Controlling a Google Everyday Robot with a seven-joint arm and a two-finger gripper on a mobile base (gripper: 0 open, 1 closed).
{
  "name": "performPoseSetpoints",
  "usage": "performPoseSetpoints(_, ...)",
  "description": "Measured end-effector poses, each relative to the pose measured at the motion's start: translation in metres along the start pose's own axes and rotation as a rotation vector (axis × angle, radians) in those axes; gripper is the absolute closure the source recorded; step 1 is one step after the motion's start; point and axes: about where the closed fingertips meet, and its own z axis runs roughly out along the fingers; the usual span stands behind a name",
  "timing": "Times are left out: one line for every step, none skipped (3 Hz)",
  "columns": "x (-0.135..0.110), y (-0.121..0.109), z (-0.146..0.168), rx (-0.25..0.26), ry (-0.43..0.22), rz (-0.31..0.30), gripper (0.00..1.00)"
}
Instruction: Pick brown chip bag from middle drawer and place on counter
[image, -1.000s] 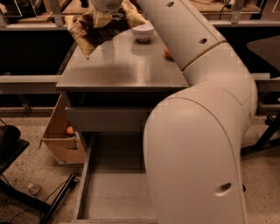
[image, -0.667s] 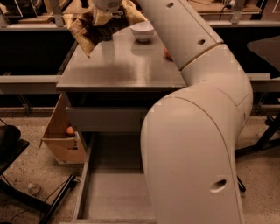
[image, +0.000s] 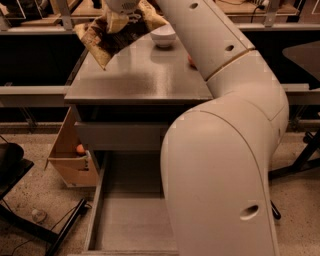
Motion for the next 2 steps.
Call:
performPoseSetpoints(0.0000, 0.0000, 0.0000, 0.000, 0.000, 0.000, 0.11)
performPoseSetpoints(0.0000, 0.0000, 0.0001, 0.000, 0.000, 0.000, 0.00)
